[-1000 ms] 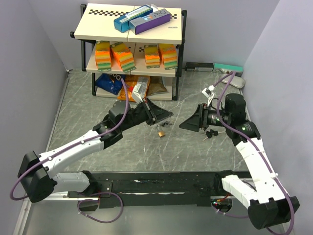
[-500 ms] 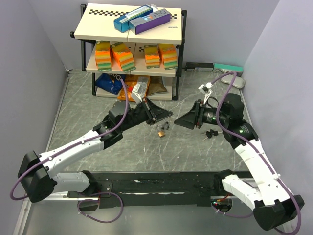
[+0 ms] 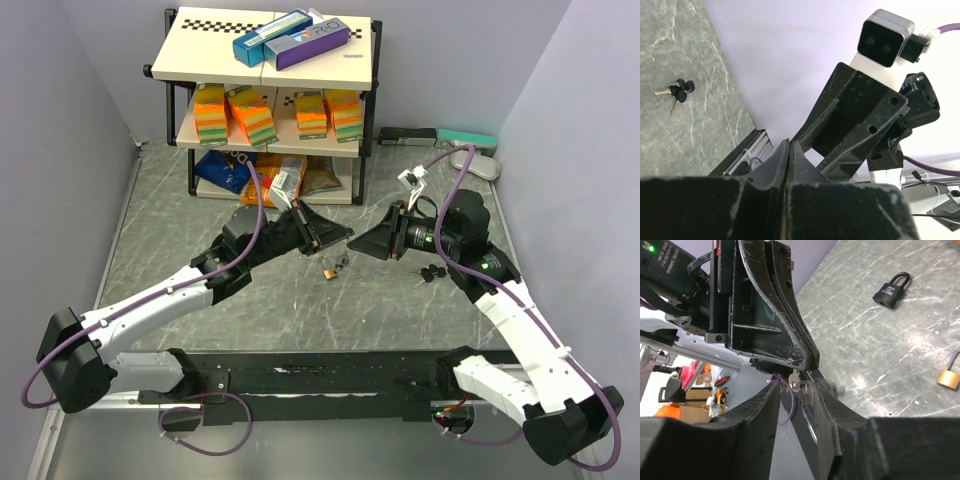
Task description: Unlock with the key
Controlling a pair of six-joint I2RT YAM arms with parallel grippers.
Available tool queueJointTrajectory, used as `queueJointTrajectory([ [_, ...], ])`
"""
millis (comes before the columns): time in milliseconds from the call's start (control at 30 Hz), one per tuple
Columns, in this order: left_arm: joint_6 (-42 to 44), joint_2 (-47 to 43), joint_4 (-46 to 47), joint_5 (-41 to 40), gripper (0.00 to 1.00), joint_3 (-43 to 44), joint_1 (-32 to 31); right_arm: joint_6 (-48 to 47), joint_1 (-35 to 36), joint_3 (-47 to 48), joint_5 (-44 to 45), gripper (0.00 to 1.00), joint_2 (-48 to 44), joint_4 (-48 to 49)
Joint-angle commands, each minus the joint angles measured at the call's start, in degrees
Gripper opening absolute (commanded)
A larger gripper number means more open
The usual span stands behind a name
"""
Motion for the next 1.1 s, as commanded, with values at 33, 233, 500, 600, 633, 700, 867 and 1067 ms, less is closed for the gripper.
queueJointTrajectory([
  [33,-0.36,0.35,3.50,0.40,0.01,1.30,0.15,1.30,0.48,-0.57,-0.26,0.37,0.27,3.89],
  [233,-0.27,0.53,3.50,0.40,0.01,1.57,0.06,1.66,0.39,-1.19,-0.52,0.27,0.18,4.60],
  [500,-0.27,0.71,4.03,0.76,0.01,1.48,0.15,3.06,0.57,-2.24,-0.96,0.15,0.10,6.79],
  [600,-0.45,0.62,4.38,0.76,0.01,0.96,0.15,4.11,0.57,-2.77,-1.31,0.04,0.27,8.11],
  [633,-0.45,0.45,4.47,0.76,0.01,0.95,0.06,4.47,0.48,-3.20,-1.40,0.00,0.18,8.55],
  [700,-0.45,0.36,4.47,0.76,0.01,0.87,0.06,4.91,0.48,-3.38,-1.40,0.00,0.09,9.08],
  [867,-0.10,0.27,4.21,1.02,0.02,1.04,0.15,4.73,0.48,-3.56,-1.05,0.00,-0.08,8.73],
  [1067,3.06,-0.61,-3.41,-2.83,0.69,4.20,0.15,0.70,0.48,-2.07,1.67,0.00,-0.78,4.78],
])
